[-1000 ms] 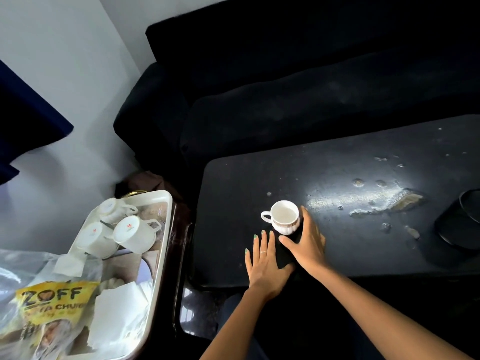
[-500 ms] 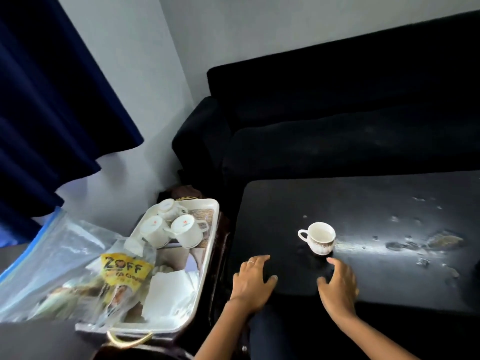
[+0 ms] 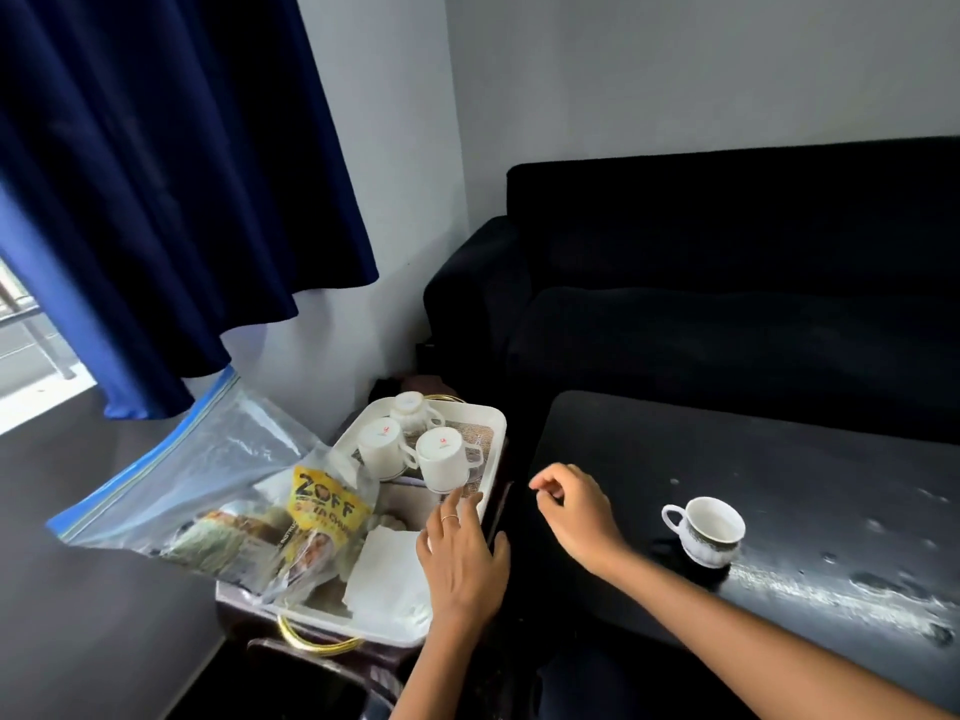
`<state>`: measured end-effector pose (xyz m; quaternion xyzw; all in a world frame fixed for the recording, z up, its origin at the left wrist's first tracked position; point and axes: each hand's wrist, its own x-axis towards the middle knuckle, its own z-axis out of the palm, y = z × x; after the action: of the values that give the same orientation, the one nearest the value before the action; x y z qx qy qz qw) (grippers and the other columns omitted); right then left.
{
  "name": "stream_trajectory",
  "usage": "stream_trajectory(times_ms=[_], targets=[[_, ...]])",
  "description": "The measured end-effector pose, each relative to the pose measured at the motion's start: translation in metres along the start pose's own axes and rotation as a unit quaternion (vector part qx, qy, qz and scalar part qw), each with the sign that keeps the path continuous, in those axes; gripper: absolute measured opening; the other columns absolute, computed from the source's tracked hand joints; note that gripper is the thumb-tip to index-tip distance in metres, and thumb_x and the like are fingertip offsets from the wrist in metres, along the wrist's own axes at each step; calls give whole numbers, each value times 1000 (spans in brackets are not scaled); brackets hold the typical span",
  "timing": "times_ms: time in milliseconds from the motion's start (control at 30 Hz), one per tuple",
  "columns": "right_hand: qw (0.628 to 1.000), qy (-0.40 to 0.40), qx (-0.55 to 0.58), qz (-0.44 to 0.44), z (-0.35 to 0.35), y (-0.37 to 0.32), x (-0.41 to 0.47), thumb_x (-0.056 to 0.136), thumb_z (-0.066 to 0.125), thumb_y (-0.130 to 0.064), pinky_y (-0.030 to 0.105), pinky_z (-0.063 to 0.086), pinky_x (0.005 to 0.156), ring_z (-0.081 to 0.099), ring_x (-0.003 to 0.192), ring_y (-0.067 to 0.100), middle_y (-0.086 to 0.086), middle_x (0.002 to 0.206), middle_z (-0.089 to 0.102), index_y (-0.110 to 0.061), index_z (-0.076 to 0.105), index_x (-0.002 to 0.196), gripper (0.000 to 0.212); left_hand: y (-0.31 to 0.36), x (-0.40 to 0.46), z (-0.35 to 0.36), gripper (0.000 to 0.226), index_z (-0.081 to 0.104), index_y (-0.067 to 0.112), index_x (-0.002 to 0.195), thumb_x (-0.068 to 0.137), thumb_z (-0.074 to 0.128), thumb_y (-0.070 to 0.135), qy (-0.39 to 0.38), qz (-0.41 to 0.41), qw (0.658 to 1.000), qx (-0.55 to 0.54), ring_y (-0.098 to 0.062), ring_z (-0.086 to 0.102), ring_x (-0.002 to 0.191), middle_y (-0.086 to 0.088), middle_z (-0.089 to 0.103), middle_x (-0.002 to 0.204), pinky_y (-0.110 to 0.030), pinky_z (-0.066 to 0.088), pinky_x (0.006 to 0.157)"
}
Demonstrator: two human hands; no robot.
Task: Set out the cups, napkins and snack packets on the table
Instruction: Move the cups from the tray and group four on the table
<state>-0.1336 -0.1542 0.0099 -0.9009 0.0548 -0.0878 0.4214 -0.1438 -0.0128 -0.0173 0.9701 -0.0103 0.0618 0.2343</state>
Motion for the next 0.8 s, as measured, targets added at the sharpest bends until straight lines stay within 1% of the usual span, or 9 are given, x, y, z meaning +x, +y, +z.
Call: stream_trajectory(times_ms=[233,367,500,567,600,633,700,733,800], targets=[[999,-47,-1,-4,23,-50,57,88,52,-14,45,44,95,58,102,23,2,107,63,-14,65,98,16,-27,3,14,68,7,24,151,94,34,50,-72,-19,995,67,-22,-3,148,1,0,161,-46,3,118],[998,-58,-22,1,38,-70,93,90,50,-18,45,43,96,58,106,25,5,110,64,-12,64,99,18,-28,4,22,68,3,24,152,94,29,51,-70,-17,995,65,-20,-5,148,-1,-2,161,-48,-2,117],[994,-85,-68,6,59,-82,126,88,48,-16,43,46,93,59,103,27,6,108,65,-9,63,99,19,-31,5,25,64,8,26,151,95,29,48,-67,-10,996,55,-20,-4,148,0,3,161,-49,-3,117],[989,-120,-90,14,72,-85,140,86,51,-15,41,49,83,60,93,28,8,96,65,-6,61,87,13,-31,5,26,60,12,27,150,95,29,46,-66,-5,996,52,-22,-2,148,1,8,160,-51,-2,116],[985,-140,-103,17,79,-86,146,85,52,-14,39,47,73,57,82,27,8,83,61,-8,55,75,12,-31,5,26,59,14,27,149,95,30,46,-63,-3,997,46,-22,-1,147,1,10,160,-51,-2,116],[981,-157,-111,25,85,-88,151,84,52,-13,36,40,61,51,69,24,5,71,52,-12,46,65,20,-31,5,26,58,15,27,149,95,30,45,-65,-2,997,41,-22,0,147,1,11,160,-52,-2,116],[977,-175,-119,40,96,-88,160,82,55,-13,30,28,49,37,55,17,0,61,36,-18,32,58,34,-31,5,26,57,16,28,148,95,30,44,-69,-2,997,32,-21,-1,147,3,11,159,-52,-2,116],[975,-178,-121,48,102,-88,164,82,56,-14,29,27,47,38,55,16,0,62,38,-18,33,58,34,-31,4,26,57,16,28,147,95,31,44,-69,-2,997,28,-20,-1,147,4,12,159,-52,-2,116],[972,-187,-128,64,108,-88,171,84,58,-16,28,32,49,50,67,20,5,73,50,-13,45,66,22,-29,2,23,56,23,27,146,94,35,42,-56,3,998,24,-20,4,147,4,18,158,-54,0,115]])
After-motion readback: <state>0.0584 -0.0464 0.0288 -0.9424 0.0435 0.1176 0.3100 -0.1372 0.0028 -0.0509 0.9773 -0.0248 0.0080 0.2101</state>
